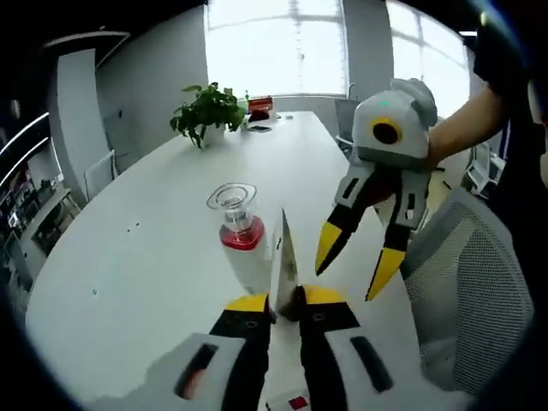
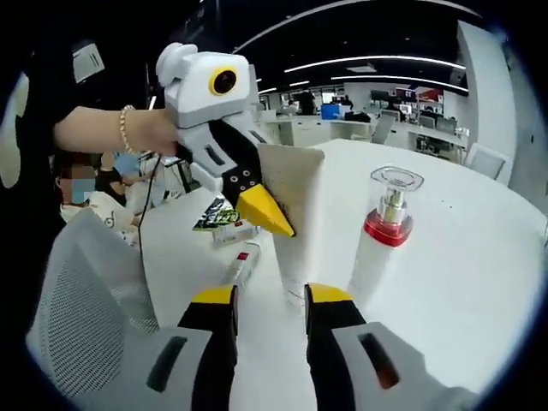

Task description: Arrange the skincare products in the storage area until every visible bottle or jar stands upright without overlapping.

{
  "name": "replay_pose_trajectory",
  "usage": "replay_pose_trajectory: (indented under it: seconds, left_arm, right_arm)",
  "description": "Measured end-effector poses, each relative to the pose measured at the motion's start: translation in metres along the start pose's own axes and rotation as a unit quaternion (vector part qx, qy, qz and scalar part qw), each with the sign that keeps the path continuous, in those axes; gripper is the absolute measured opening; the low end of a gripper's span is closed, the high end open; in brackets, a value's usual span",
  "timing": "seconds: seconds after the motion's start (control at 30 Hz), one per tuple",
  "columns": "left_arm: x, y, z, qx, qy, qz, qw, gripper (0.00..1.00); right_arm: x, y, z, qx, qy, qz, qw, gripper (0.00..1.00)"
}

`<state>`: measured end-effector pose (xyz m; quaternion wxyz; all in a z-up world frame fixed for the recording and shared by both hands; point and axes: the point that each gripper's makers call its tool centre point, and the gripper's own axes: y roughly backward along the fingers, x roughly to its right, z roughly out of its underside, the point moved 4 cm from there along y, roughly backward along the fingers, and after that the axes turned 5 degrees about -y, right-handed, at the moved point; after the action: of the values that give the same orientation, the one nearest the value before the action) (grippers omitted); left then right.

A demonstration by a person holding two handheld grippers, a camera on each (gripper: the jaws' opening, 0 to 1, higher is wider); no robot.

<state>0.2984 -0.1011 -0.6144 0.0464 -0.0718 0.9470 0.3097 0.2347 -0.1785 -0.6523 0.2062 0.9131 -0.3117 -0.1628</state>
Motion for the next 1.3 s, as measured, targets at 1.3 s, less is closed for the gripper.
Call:
replay_pose_trajectory:
  seconds: [1.3]
  left_arm:
    - [-0.046,-0.021,-0.004,0.006,-0.021,-0.015,0.9997,0.18]
  right_arm:
    - [0.028,0.041,0.012,0.038,-0.052,0.077,0.995,0.4]
